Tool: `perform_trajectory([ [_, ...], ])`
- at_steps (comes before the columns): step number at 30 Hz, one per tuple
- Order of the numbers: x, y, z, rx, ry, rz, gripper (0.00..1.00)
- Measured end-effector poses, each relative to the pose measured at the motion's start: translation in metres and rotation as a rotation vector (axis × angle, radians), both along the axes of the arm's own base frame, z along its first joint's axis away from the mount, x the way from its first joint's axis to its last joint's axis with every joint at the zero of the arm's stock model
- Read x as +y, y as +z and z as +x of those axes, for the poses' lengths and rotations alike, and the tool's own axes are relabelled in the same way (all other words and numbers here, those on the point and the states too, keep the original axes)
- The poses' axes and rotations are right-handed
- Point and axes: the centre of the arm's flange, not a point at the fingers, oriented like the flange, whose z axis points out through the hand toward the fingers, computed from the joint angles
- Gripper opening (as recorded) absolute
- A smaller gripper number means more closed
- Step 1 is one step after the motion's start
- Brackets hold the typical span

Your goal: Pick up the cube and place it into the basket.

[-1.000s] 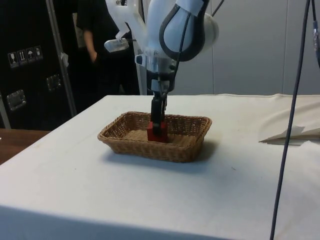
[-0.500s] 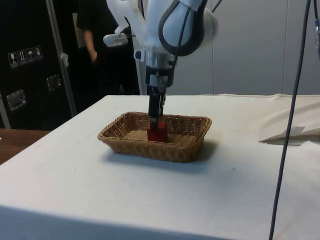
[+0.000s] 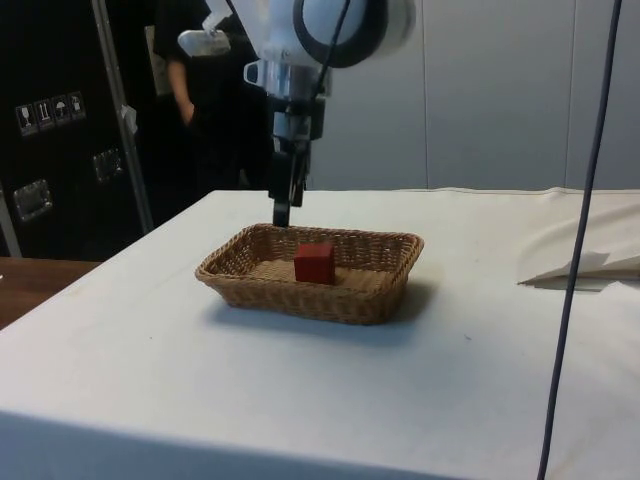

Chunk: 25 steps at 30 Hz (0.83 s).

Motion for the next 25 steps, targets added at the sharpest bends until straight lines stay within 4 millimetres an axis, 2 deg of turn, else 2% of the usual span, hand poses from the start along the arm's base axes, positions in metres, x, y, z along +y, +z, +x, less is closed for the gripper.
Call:
perform_trajectory([
  [14, 0.009, 0.035, 0.028, 0.005, -0.015, -0.019, 1.0],
  [25, 0.013, 0.039, 0.043, 0.01, -0.02, -0.027, 1.0],
])
